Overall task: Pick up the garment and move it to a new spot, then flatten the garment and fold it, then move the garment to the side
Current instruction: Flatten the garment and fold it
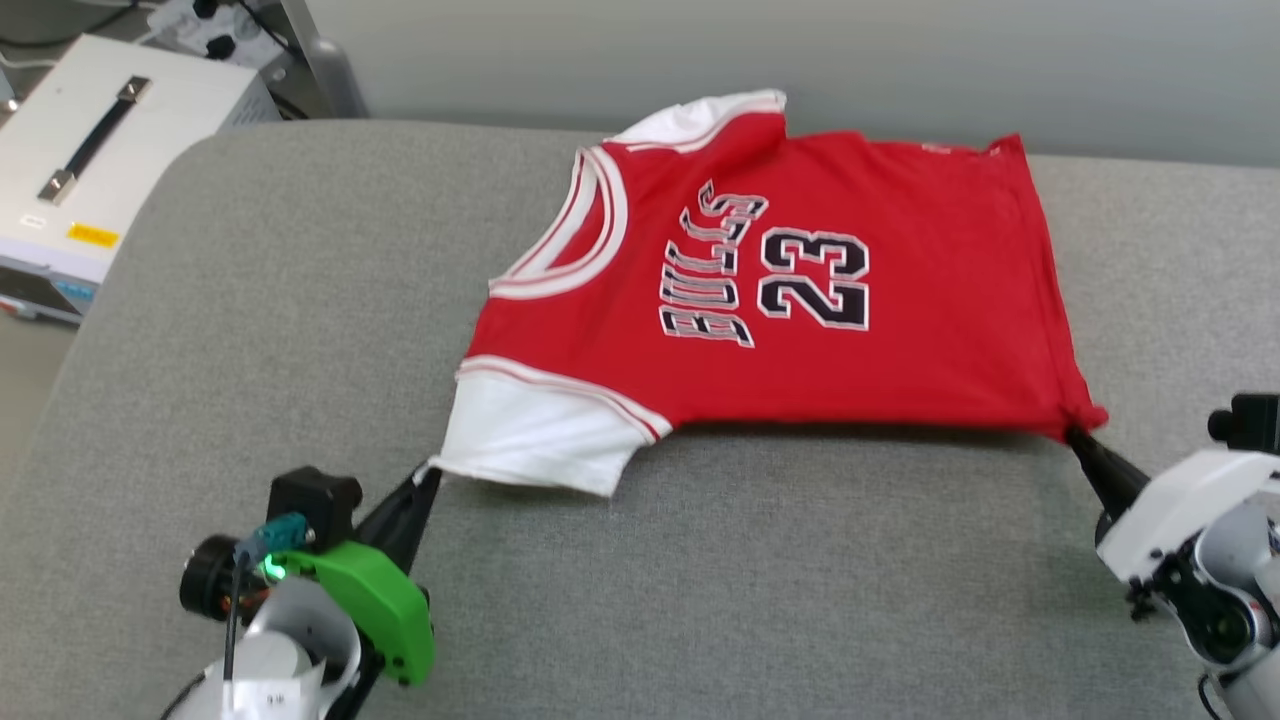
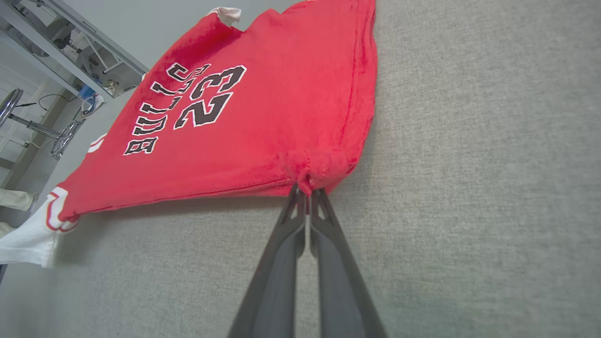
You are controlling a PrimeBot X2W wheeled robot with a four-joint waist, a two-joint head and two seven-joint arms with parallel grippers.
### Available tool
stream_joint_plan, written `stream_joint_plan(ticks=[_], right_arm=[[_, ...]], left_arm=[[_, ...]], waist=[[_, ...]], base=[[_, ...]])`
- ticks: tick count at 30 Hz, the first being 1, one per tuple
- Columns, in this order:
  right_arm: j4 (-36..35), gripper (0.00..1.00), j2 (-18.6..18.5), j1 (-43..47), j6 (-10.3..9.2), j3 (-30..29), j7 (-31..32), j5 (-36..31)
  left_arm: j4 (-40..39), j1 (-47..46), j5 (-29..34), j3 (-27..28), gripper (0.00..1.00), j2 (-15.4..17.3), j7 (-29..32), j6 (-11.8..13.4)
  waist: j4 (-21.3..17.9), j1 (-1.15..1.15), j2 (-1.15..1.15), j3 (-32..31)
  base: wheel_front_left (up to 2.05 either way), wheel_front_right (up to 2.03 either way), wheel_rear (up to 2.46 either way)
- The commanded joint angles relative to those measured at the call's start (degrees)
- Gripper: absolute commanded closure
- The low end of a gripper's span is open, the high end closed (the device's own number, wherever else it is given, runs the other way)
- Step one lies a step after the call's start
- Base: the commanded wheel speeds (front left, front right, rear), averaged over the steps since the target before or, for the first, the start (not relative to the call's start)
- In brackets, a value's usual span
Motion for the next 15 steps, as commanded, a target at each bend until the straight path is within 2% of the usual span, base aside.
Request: stream_joint_plan(ticks=[1,7,15], right_arm=[[-1.2,1.0,-1.1,2.4,-0.04,0.0,0.8,1.0],[-7.7,1.0,-3.9,11.0,-0.04,-1.1,4.7,5.8],[-15.8,1.0,-7.5,21.8,-0.04,-3.6,10.0,5.8]], left_arm=[[-1.4,2.3,-0.6,-0.2,1.0,0.9,1.0,0.5],[-8.2,10.4,-2.9,-1.0,1.0,3.6,6.1,1.6],[-18.8,19.9,-7.3,-2.8,1.0,7.5,13.9,1.6]], waist=[[-0.2,0.01,0.0,-3.6],[-0.5,0.01,0.0,-6.9],[-0.7,0.01,0.0,-8.4]], base=[[0.0,0.0,0.0],[0.0,0.0,0.0],[0.0,0.0,0.0]])
